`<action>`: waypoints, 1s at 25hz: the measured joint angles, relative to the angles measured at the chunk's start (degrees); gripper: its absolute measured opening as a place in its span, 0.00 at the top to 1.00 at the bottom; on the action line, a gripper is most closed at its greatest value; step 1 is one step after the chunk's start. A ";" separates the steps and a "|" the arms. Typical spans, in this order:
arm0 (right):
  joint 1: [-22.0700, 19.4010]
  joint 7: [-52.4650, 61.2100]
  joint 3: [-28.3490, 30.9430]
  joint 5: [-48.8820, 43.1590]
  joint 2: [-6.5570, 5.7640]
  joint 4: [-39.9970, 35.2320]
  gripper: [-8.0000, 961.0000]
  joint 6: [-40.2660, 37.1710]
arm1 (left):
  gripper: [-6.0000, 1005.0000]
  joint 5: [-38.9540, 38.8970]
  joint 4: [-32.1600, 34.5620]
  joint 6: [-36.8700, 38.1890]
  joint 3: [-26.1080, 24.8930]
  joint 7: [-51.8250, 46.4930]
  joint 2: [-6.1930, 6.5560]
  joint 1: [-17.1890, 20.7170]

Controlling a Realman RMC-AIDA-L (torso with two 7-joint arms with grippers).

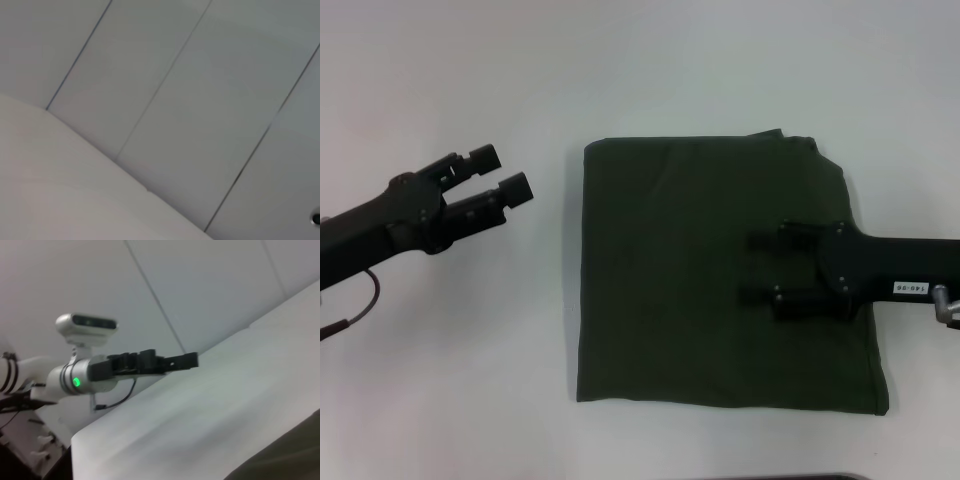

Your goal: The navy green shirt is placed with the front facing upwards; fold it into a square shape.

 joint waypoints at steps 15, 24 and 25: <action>0.80 0.09 -1.79 0.19 0.29 0.09 0.04 0.49 | 0.10 2.02 0.25 -0.22 0.05 -0.57 -0.08 -0.13; 1.16 0.09 -1.85 0.16 0.30 0.09 0.04 0.52 | 0.10 2.16 0.30 -0.03 0.04 -0.61 -0.13 -0.17; 1.23 0.09 -1.85 0.16 0.30 0.09 0.04 0.52 | 0.10 2.16 0.30 -0.03 0.04 -0.61 -0.10 -0.17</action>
